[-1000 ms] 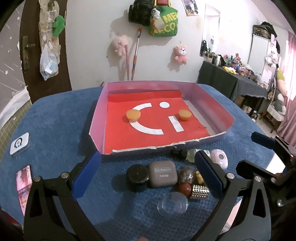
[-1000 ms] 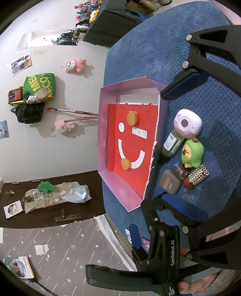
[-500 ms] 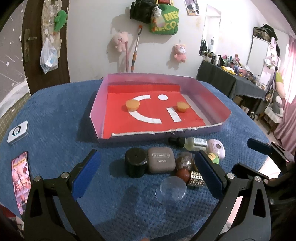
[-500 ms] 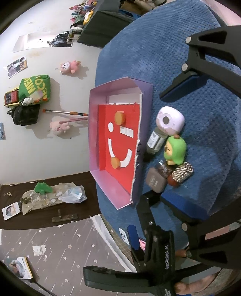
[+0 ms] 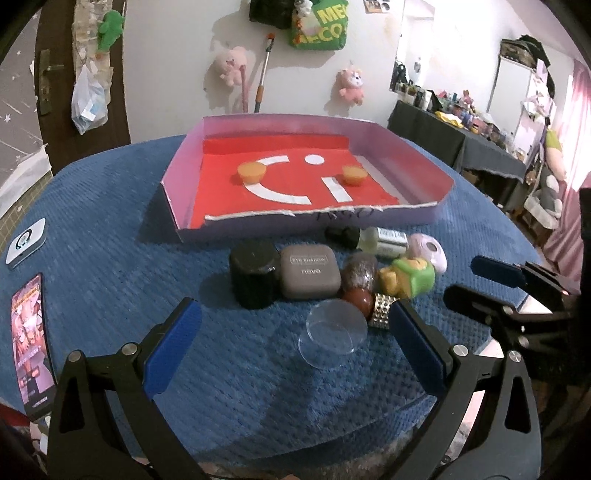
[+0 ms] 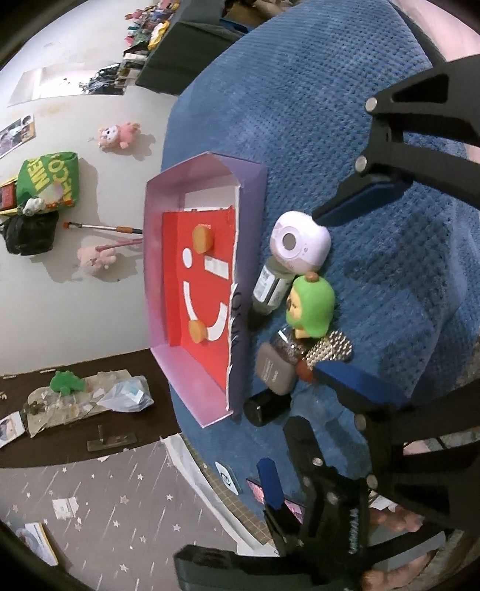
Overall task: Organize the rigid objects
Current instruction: 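Grasp the clear plastic cup with the left gripper while the right gripper grasps the white round device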
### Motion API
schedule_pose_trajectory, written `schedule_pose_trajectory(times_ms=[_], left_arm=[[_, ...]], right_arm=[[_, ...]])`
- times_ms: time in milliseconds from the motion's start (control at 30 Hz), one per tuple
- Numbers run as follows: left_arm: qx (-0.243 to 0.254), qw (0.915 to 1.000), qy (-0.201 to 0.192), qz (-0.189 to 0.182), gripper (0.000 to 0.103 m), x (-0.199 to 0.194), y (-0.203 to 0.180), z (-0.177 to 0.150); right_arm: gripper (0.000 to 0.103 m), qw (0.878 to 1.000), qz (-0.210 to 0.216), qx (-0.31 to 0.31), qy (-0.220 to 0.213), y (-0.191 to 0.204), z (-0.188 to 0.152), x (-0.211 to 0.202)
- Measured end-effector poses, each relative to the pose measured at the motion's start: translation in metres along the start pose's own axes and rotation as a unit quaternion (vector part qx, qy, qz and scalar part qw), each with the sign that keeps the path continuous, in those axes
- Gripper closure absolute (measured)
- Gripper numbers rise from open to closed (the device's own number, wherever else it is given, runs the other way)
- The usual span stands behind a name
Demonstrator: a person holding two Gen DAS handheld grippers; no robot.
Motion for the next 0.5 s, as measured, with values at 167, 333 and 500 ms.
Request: schedule_pose_trajectory(times_ms=[167,333,500], left_arm=[[0.001,0.9999,0.014,-0.007,0.001,0.008,-0.005,-0.009],[0.001,0.9996,0.023,-0.014,0.001,0.014,-0.008,-0.017],[-0.004,0.9994,0.030,-0.018,0.001,0.020,-0.009,-0.021]], right_arm=[[0.039,1.000,-0.006,0.010,0.016,-0.009,-0.004,0.011],[0.044,0.999,-0.011,0.017,0.028,-0.015,-0.008,0.018],[0.044,0.999,-0.038,0.026,0.021,-0.034,0.000,0.021]])
Point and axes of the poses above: each gripper's, at about its wrist camera, not at the fingertips, and x roughly the way its jaws point, y to its left, z to its top, the point moved 10 cm from there along x, roughly the way its jaws point, and after that the axes turned 10 degrees about x, right-handed, at the moved point
